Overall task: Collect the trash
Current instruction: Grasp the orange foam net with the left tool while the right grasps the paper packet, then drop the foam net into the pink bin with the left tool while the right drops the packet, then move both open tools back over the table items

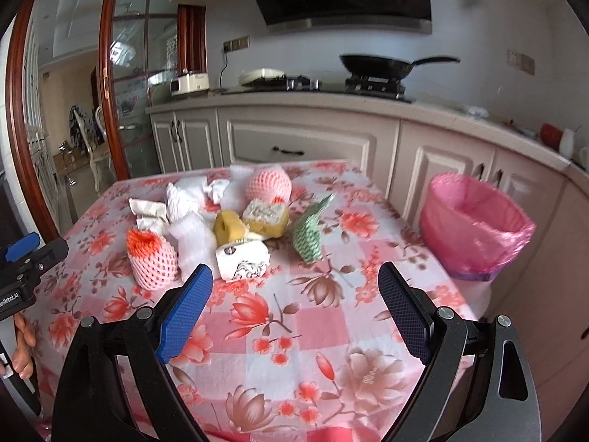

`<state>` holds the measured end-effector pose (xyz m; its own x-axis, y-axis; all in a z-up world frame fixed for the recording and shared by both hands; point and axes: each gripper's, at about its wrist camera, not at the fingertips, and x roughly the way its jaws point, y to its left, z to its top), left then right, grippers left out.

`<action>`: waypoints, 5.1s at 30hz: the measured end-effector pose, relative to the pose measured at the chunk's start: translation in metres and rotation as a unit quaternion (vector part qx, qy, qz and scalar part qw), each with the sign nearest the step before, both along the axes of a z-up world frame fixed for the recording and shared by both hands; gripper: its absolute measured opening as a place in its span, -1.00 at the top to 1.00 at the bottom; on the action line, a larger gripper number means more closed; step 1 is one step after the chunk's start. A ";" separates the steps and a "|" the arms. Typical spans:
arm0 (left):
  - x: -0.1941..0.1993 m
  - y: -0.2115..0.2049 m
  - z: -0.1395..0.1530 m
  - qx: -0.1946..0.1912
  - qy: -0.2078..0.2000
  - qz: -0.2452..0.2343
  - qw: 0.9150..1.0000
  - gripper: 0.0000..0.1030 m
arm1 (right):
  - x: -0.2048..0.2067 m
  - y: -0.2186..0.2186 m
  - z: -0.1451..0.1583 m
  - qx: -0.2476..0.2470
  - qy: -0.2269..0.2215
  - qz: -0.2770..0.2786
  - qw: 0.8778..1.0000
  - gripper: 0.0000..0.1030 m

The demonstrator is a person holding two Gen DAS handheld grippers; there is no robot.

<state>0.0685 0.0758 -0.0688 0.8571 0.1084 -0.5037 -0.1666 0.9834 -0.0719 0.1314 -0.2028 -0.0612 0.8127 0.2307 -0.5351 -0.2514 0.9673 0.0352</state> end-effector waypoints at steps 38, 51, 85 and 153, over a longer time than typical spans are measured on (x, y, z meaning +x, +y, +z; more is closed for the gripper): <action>0.130 0.001 -0.083 -0.045 0.121 -0.006 0.992 -0.58 | 0.127 0.072 -0.068 0.033 0.134 0.095 0.986 -0.21; 0.100 0.000 -0.071 -0.027 0.075 -0.018 0.997 0.12 | 0.094 0.051 -0.053 0.034 0.102 0.075 0.991 -0.69; 0.087 -0.046 -0.035 0.001 0.042 -0.081 0.996 0.12 | 0.098 -0.009 -0.048 0.053 0.089 0.018 0.994 -0.58; 0.388 -0.424 -0.013 -0.026 0.055 -0.424 0.904 -0.61 | 0.172 -0.324 -0.012 0.046 -0.003 -0.238 0.970 -0.66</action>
<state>0.4561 -0.3478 -0.0816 0.5653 -0.5905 -0.5760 0.6369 0.7562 -0.1501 0.3034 -0.5272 -0.0735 0.8421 -0.1256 -0.5245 0.2232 0.9664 0.1270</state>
